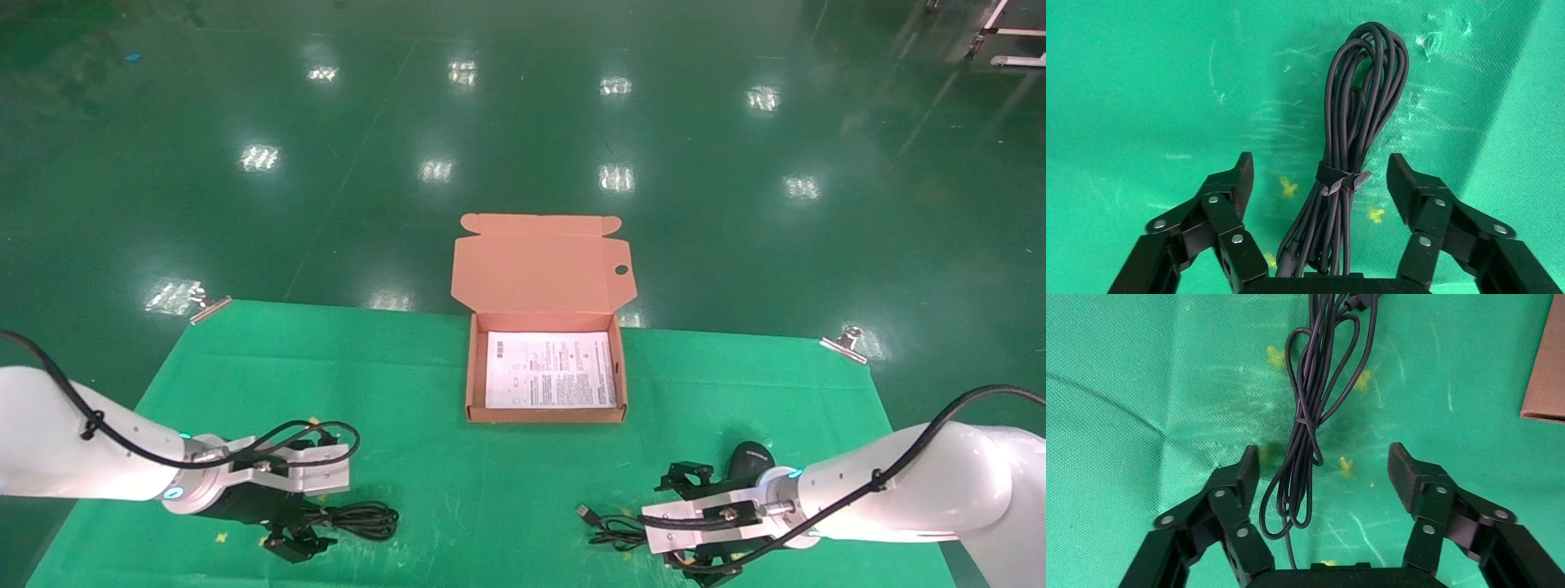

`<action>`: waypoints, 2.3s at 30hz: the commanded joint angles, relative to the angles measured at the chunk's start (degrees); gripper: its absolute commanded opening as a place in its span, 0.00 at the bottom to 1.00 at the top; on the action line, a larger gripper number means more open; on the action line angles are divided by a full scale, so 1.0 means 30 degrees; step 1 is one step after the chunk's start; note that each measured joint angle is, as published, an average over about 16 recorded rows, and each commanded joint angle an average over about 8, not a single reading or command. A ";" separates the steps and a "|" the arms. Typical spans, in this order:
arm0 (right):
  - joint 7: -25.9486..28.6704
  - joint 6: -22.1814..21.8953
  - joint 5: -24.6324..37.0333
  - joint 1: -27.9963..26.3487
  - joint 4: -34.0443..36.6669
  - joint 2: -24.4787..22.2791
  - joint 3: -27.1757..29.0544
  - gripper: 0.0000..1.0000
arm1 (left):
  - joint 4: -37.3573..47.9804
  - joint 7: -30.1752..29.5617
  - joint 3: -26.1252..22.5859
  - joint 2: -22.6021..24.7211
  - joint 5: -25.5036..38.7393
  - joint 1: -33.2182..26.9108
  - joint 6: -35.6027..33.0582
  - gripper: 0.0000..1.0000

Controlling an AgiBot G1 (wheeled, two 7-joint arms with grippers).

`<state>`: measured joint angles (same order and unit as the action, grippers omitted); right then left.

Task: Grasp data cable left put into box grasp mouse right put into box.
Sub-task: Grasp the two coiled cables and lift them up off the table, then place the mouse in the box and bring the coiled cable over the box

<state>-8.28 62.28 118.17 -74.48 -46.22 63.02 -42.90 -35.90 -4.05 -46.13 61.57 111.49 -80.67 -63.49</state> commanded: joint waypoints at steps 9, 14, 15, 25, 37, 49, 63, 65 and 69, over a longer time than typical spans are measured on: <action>0.0017 0.0042 -0.0017 0.0008 -0.0082 -0.0026 0.0004 0.00 | -0.0113 -0.0043 -0.0010 -0.0001 0.0000 0.0004 -0.0059 0.00; 0.0021 0.0054 -0.0022 0.0012 -0.0104 -0.0031 0.0004 0.00 | -0.0143 -0.0055 -0.0015 0.0000 0.0000 0.0008 -0.0083 0.00; 0.0022 0.0056 -0.0023 0.0013 -0.0107 -0.0032 0.0004 0.00 | -0.0149 -0.0057 -0.0016 0.0000 0.0000 0.0009 -0.0088 0.00; 0.0032 0.0068 -0.0033 0.0015 -0.0131 -0.0041 0.0004 0.00 | -0.0184 -0.0071 -0.0025 0.0000 0.0000 0.0020 -0.0109 0.00; 0.0067 0.0115 -0.0151 -0.0072 -0.0224 -0.0169 0.0101 0.00 | -0.0585 0.0235 -0.0097 -0.0151 0.0143 -0.0137 -0.0176 0.00; 0.1767 0.0035 -0.1856 -0.2292 -0.2391 -0.2393 0.2268 0.00 | -0.6030 0.0748 0.0356 -0.2209 0.0401 -0.1032 -0.0224 0.00; 0.0259 -0.2143 -0.3607 -0.6401 -0.1466 -0.0006 0.3845 0.00 | -0.8205 -0.0035 0.0873 -0.0500 0.2612 -0.2962 0.3169 0.00; -0.0252 -0.2420 -0.3858 -0.6892 -0.0814 0.0626 0.3920 0.00 | -0.7835 0.0044 0.0920 -0.0060 0.2846 -0.3259 0.3710 0.00; -0.1289 -0.2892 -0.4345 -0.7788 0.0604 0.1750 0.4074 0.00 | -0.7041 0.0105 0.1079 0.0652 0.3122 -0.3803 0.4647 0.00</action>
<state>-11.95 53.94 105.27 -97.44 -44.77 67.60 -30.70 -57.44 -3.85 -42.85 62.93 120.50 -91.81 -50.12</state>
